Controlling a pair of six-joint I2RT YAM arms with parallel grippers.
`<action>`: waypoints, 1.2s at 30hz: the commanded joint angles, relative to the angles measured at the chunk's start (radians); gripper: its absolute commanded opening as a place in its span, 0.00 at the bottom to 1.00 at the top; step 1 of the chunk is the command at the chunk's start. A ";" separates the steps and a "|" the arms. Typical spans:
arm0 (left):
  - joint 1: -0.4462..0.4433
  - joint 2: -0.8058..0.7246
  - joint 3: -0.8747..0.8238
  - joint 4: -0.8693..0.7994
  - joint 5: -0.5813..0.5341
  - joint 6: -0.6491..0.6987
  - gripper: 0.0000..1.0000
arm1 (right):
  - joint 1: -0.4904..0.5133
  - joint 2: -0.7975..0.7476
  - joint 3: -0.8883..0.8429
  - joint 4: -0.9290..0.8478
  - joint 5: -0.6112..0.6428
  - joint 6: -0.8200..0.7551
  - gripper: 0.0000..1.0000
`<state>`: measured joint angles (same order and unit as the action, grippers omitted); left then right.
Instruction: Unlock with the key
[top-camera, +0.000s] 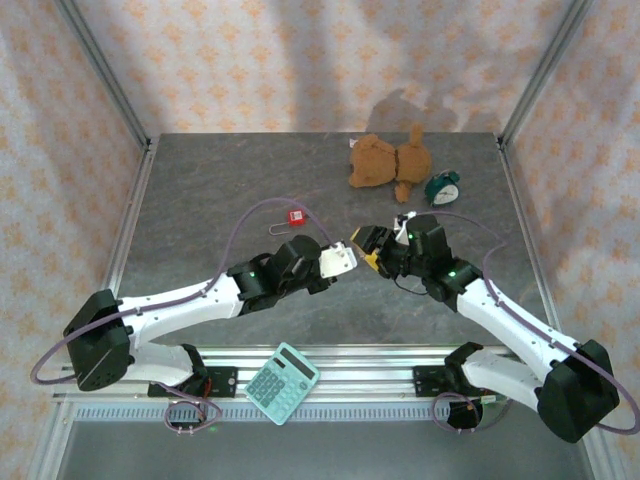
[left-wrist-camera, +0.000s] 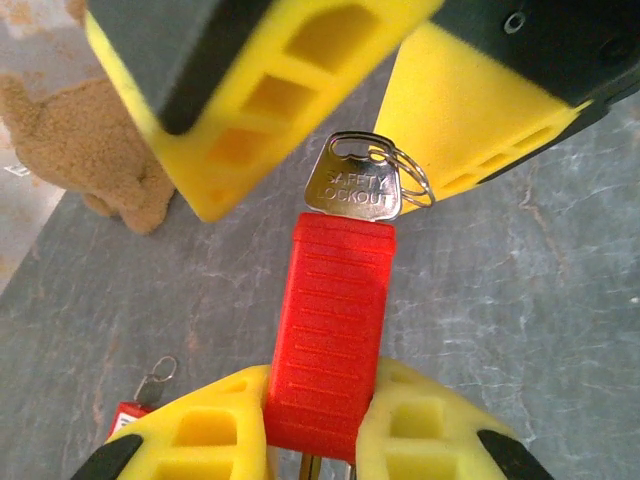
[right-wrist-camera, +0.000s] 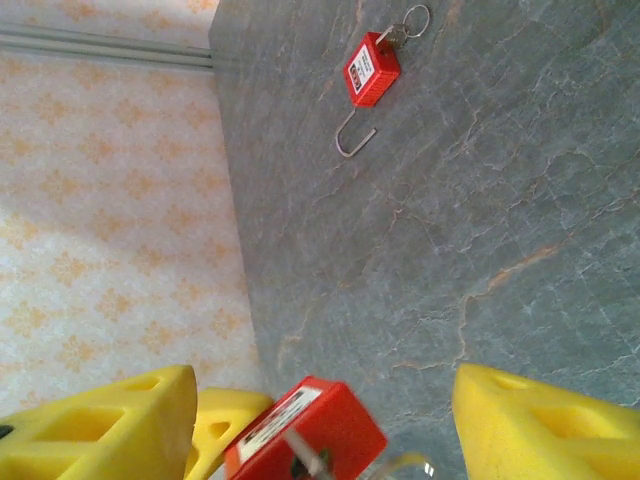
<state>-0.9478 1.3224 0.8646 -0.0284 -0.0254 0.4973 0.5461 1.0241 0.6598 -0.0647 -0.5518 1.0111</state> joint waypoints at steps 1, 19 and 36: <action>-0.011 0.016 -0.007 0.093 -0.122 0.047 0.09 | 0.016 0.003 0.003 0.042 0.036 0.064 0.66; -0.117 0.128 -0.029 0.378 -0.409 0.243 0.09 | 0.043 0.052 -0.014 0.101 0.053 0.135 0.27; -0.103 -0.241 -0.075 -0.011 -0.073 -0.020 0.76 | 0.041 -0.013 0.017 0.064 0.119 -0.125 0.18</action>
<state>-1.0592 1.1275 0.7788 0.1337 -0.1852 0.5613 0.5884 1.0275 0.6415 -0.0212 -0.4633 1.0039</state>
